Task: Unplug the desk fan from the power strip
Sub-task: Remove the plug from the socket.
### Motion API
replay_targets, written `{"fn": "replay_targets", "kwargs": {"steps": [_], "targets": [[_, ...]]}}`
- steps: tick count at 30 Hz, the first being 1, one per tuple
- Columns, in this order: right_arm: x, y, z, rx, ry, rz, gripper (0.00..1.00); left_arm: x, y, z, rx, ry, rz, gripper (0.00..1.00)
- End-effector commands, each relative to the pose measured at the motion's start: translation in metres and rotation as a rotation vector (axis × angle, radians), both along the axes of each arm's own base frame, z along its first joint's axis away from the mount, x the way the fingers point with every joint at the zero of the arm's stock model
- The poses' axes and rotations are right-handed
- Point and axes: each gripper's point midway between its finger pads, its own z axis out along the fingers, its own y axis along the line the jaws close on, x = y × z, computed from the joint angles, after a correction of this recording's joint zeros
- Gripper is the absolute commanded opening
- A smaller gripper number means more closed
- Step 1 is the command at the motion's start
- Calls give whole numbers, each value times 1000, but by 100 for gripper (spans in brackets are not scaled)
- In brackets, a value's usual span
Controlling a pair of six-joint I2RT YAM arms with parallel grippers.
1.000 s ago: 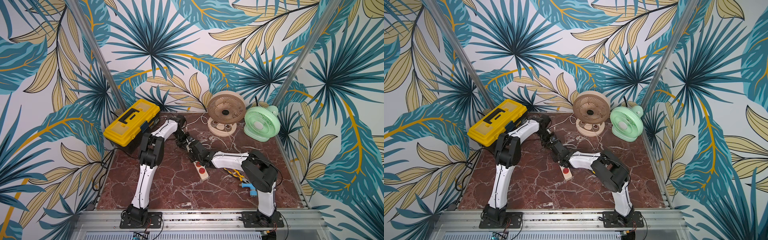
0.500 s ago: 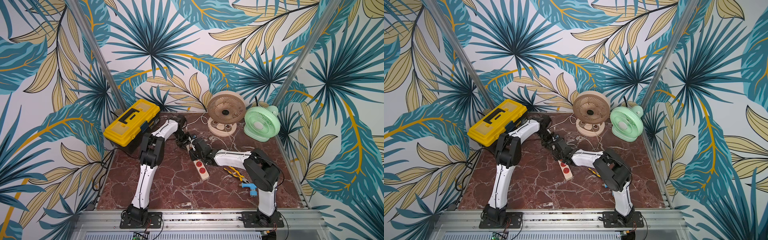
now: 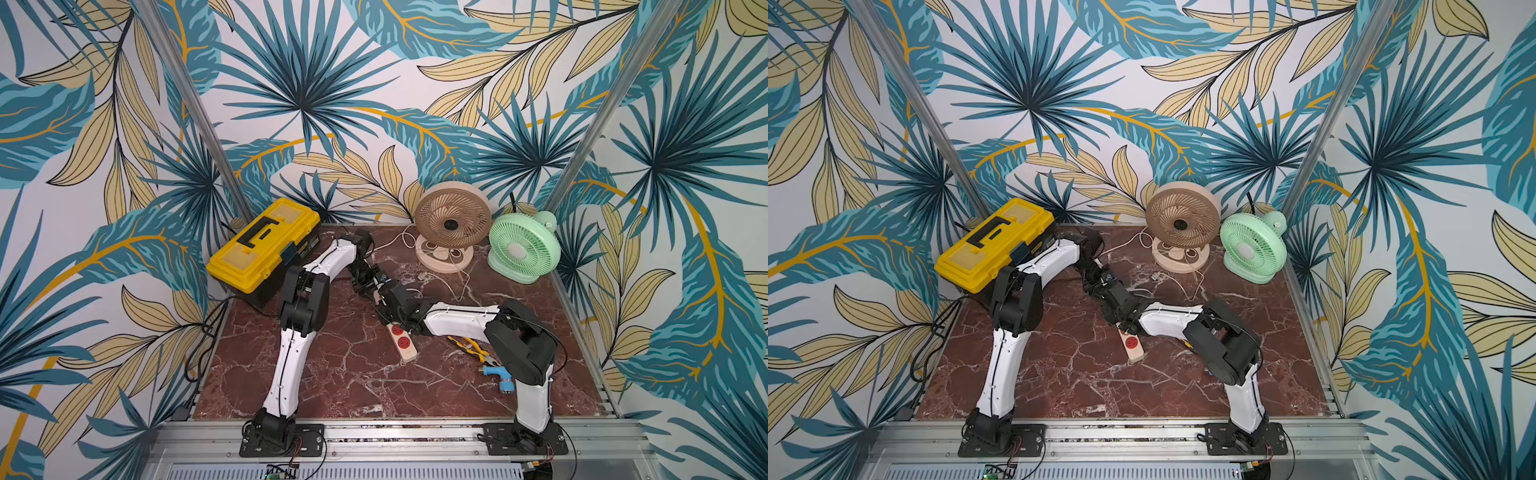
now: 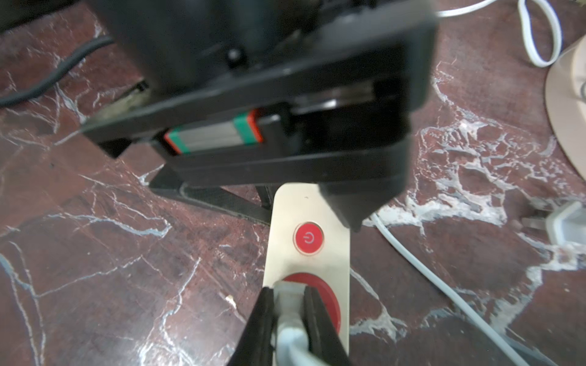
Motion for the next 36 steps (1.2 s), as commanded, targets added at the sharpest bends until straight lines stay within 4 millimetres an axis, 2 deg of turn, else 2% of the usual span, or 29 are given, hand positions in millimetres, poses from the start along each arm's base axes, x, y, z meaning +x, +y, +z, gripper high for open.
{"fn": "replay_targets", "kwargs": {"steps": [1,9,21,27,32,36], "targets": [[-20,32,13,-32,-47,112,0,-14,22,-80,168,70,-30,0],[-27,41,21,-86,-104,138,0,-15,22,-82,168,75,-27,0],[-24,36,18,-75,-94,95,0,-15,21,-82,163,74,-28,0],[-11,16,7,60,11,11,0,-15,21,-81,163,70,-30,0],[7,-14,-1,236,119,-89,0,-14,21,-79,162,67,-29,0],[10,-22,-8,268,155,-118,0,-15,22,-79,162,70,-29,0]]}}
